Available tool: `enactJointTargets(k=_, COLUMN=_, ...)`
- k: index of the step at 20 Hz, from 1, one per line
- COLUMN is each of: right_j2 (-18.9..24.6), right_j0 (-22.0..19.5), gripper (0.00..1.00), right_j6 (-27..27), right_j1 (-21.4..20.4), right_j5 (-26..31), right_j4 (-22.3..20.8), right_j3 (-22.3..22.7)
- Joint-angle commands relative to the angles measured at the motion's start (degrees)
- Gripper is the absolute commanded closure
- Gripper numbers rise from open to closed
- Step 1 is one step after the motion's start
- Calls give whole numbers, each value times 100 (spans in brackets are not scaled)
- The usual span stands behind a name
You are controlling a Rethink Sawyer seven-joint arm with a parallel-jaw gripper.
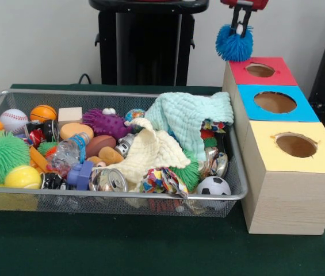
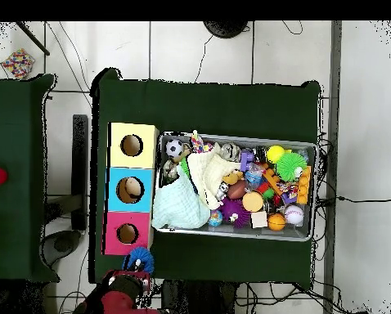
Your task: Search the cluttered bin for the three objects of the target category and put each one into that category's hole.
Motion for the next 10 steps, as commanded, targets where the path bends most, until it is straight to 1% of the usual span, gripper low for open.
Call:
enactJointTargets(k=1, right_j2=346, right_j0=197, gripper=100, right_j6=1646, right_j1=766, right_j5=-441, right_j4=629, right_j3=-103)
enactJointTargets(k=3, right_j2=393, right_j0=238, gripper=100, right_j6=1651, right_j1=736, right_j5=-306, right_j4=780, right_j3=-155)
enactJointTargets(k=5, right_j2=379, right_j0=303, gripper=100, right_j6=1640, right_j1=648, right_j5=-26, right_j4=949, right_j3=-204)
enactJointTargets(k=7, right_j2=254, right_j0=498, gripper=100, right_j6=1668, right_j1=544, right_j5=128, right_j4=1118, right_j3=-258)
enactJointTargets(k=9, right_j2=63, right_j0=690, gripper=100, right_j6=1626, right_j1=432, right_j5=438, right_j4=1245, right_j3=-388)
enactJointTargets(k=10, right_j2=-70, right_j0=850, gripper=100, right_j6=1633, right_j1=374, right_j5=648, right_j4=1313, right_j3=-462)
